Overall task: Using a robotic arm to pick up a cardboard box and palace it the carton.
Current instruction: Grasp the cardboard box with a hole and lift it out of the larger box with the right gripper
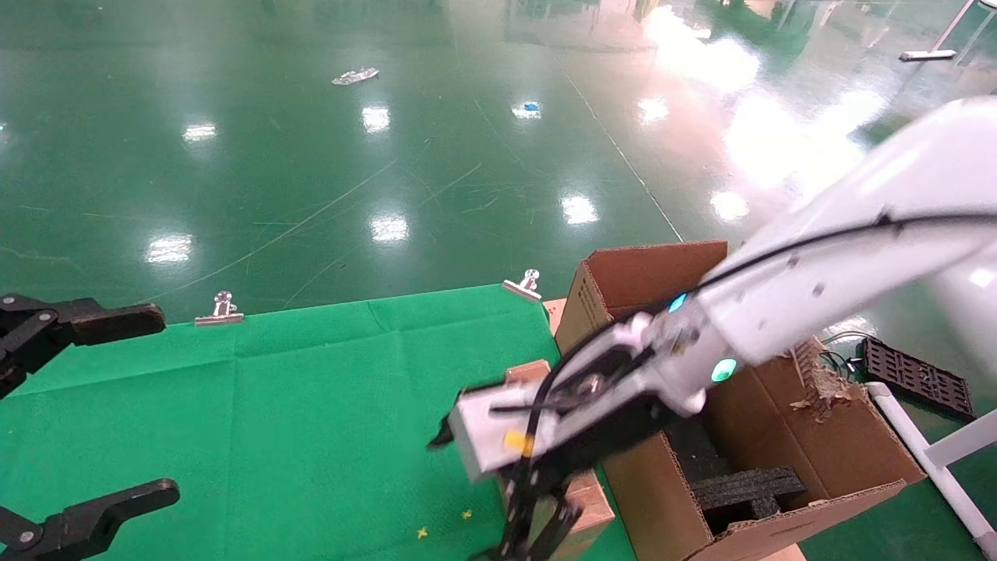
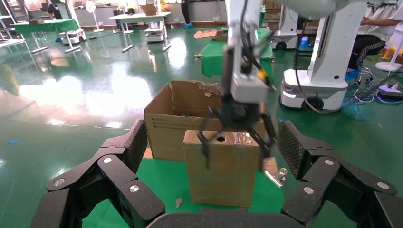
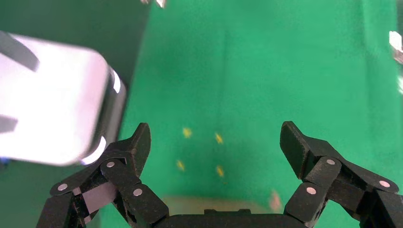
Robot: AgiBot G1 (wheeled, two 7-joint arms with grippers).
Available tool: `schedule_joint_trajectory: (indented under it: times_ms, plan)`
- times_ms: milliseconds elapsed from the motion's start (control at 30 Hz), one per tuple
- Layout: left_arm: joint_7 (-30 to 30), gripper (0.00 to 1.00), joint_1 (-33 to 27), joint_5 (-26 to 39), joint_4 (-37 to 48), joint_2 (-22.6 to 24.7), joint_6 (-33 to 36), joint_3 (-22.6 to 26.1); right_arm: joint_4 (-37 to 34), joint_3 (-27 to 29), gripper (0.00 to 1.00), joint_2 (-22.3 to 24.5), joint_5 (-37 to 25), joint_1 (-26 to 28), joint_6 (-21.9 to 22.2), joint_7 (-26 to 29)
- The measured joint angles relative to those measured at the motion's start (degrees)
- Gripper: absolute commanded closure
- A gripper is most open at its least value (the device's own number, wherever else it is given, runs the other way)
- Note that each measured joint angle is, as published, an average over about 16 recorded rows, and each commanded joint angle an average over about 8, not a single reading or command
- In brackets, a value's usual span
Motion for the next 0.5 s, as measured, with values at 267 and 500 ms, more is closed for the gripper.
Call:
schedule_joint_trajectory:
  times_ms: [267, 500]
  plan:
    - [0.02, 0.00, -0.01, -0.02, 0.00, -0.01, -0.01, 0.03, 0.02, -13.81, 0.00, 0.78, -0.73, 14.48, -0.23, 3.23]
    - [0.03, 0.00, -0.01, -0.04, 0.00, -0.03, -0.03, 0.06, 0.03, -26.73, 0.00, -0.25, -0.04, 23.52, -0.04, 6.31]
